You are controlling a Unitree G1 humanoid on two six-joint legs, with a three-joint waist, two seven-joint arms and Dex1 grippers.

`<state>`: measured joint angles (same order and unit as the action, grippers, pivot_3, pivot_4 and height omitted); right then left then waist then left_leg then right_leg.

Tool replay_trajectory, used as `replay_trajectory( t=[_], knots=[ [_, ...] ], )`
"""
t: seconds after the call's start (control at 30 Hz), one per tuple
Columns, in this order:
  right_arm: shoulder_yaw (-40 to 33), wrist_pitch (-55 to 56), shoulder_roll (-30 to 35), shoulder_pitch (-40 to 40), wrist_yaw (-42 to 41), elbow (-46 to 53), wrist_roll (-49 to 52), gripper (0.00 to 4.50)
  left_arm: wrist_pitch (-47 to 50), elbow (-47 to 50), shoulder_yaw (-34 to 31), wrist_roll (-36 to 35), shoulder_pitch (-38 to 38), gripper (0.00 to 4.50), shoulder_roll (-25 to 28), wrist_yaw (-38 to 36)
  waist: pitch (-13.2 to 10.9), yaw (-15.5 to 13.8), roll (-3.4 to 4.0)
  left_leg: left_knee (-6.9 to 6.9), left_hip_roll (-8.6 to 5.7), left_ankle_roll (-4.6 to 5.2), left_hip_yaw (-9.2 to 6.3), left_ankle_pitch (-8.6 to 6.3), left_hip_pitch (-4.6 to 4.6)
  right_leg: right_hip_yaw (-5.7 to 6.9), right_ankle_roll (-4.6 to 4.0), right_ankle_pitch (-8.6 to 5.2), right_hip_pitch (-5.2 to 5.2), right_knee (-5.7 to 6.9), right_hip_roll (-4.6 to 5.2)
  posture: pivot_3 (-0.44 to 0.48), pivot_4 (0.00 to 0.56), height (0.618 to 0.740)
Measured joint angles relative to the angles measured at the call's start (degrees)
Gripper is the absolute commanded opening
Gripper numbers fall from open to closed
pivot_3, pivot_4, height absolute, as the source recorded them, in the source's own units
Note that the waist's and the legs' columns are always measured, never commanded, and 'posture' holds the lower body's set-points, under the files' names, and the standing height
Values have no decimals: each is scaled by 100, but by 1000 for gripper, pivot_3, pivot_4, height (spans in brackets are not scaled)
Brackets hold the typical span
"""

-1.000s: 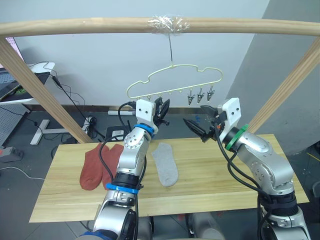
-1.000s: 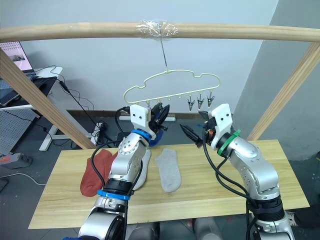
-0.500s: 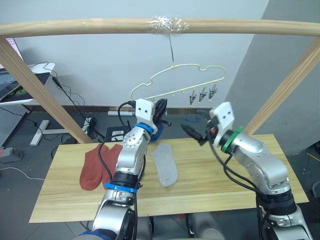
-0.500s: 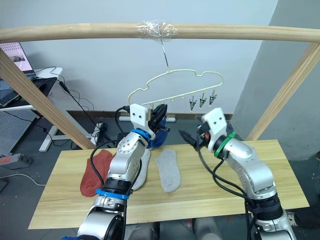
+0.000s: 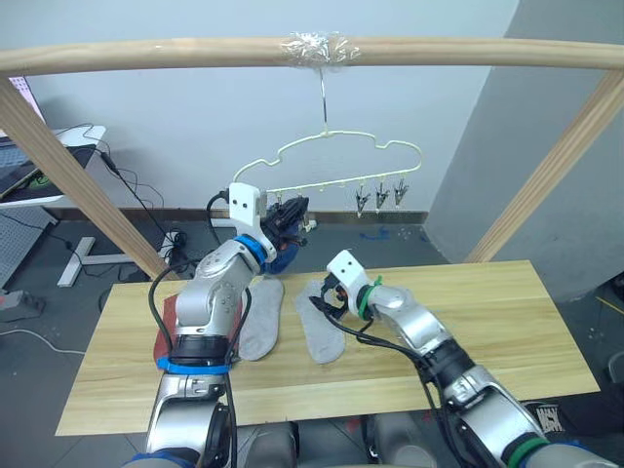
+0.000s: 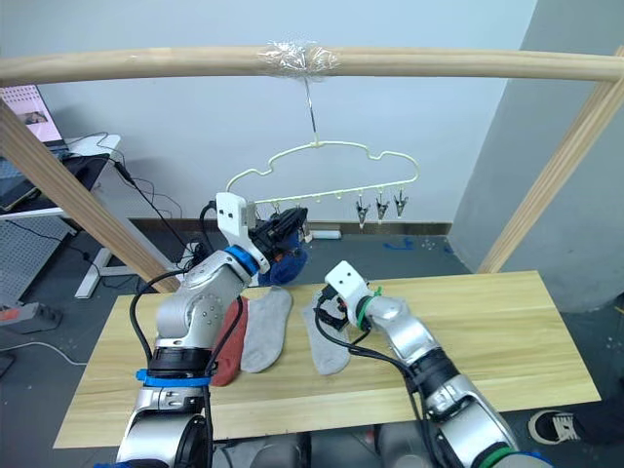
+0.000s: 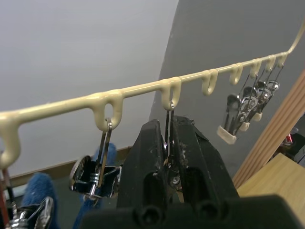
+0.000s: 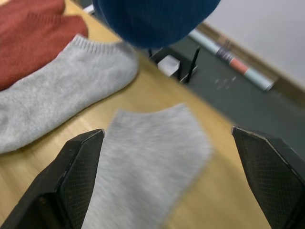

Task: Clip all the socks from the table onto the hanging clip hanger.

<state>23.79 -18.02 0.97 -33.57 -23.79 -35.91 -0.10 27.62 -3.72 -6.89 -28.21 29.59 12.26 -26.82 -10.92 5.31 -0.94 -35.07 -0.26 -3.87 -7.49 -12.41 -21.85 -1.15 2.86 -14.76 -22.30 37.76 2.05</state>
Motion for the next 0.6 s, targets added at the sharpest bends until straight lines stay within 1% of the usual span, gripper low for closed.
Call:
replay_trajectory(
  t=[0.03, 0.1, 0.27, 0.3, 0.33, 0.47, 0.53, 0.57, 0.6],
  knots=[
    [1, 64, -40, -31, 36, -216, -75, 4500, 39, 40, 2, -9, -5, 1, -2, 2, 0, -29, 0, 0, 0, 0, 0, 0, -1, 0, 0, 0, 0, 0, 0, -11, 149, 740],
    [11, 316, -194, -236, 165, -1033, -329, 4500, 95, 173, -6, -25, -54, 1, 7, 41, 0, -62, 0, 0, -2, -1, 1, 0, -2, -1, -15, 9, -1, -2, 2, 0, 148, 740],
    [46, 828, -267, -471, 124, -1728, -629, 4500, 214, 418, -16, -66, -216, 1, 12, 121, 2, -84, -1, 1, 0, -1, 0, 0, 8, -1, -19, 11, 3, 3, 1, 12, 151, 740],
    [44, 906, -266, -470, 104, -1796, -664, 4127, 225, 440, -16, -73, -236, 0, 12, 126, 3, -85, -1, 1, 0, -1, 0, 0, 10, -1, -1, 0, 3, 7, 0, 12, 151, 740],
    [44, 958, -266, -469, 73, -1835, -672, 3964, 236, 460, -16, -76, -248, 0, 12, 129, 3, -85, -1, 0, 0, -1, 0, 1, 12, -1, -1, 0, 4, 10, 0, 12, 151, 740],
    [40, 1160, -242, -330, -78, -1807, -768, 2595, 291, 539, -21, -82, -286, 0, 20, 138, 5, -96, 1, 0, -1, -5, 0, 3, 16, -3, -1, 0, 6, 13, 1, 12, 151, 740],
    [40, 1210, -149, -206, -161, -1659, -790, 1966, 301, 543, -18, -82, -286, 0, 19, 142, 8, -110, 0, 0, -1, -7, 0, 4, 16, -3, -1, -1, 8, 12, 1, 12, 151, 740],
    [39, 1254, -58, -79, -219, -1506, -796, 1578, 303, 546, -19, -83, -288, 0, 19, 142, 11, -123, 1, 0, -1, -7, 0, 4, 16, -3, 0, -1, 9, 12, 1, -9, 151, 740],
    [41, 1299, 66, 65, -270, -1317, -807, 1300, 302, 548, -18, -85, -287, 0, 16, 141, 13, -149, 2, 0, -2, -7, 1, 4, 16, -4, 0, -1, 9, 11, 1, -13, 151, 740]
  ],
)
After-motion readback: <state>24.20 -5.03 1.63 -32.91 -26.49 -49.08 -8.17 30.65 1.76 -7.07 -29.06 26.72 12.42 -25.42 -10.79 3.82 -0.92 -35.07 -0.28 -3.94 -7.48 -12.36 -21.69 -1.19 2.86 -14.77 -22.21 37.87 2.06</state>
